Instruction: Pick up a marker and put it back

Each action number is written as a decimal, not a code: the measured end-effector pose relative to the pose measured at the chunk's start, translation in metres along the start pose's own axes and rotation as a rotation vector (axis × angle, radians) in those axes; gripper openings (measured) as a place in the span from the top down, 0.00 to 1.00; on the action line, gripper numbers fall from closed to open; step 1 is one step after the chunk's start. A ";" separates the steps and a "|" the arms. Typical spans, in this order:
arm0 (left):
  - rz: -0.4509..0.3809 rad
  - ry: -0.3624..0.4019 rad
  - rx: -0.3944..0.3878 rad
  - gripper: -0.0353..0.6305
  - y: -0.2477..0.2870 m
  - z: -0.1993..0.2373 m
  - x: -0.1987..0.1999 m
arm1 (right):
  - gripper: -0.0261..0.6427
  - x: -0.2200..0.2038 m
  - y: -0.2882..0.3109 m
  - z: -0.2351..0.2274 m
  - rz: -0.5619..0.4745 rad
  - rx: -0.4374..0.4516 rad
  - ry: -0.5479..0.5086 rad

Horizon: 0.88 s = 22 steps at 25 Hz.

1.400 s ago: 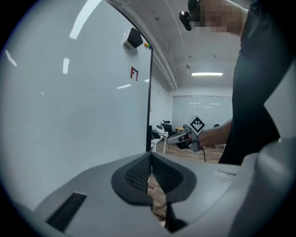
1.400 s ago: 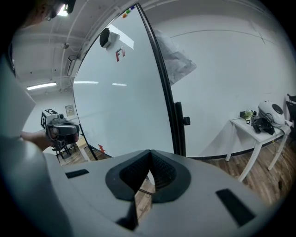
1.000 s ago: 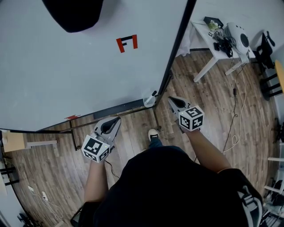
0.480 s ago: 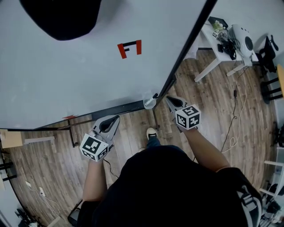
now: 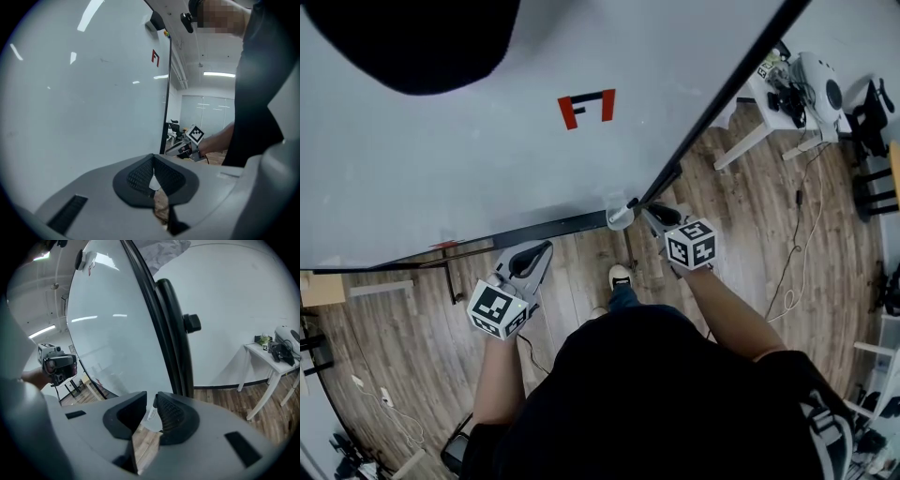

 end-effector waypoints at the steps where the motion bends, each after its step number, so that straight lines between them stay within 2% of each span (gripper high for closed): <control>1: 0.001 -0.002 0.000 0.93 0.001 0.001 0.000 | 0.86 -0.003 0.003 0.000 0.010 0.004 0.002; 22: 0.022 -0.042 0.009 0.93 -0.005 0.016 -0.015 | 0.79 -0.029 0.051 -0.009 0.081 -0.015 0.070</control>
Point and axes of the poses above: the fingertips, and each gripper's own axes: y forward along the fingers, z to its left, x out of its top, the point moved 6 cm from there along -y, backward along the fingers, and after that the axes turned 7 degrees about -z, right-handed, at the moved point
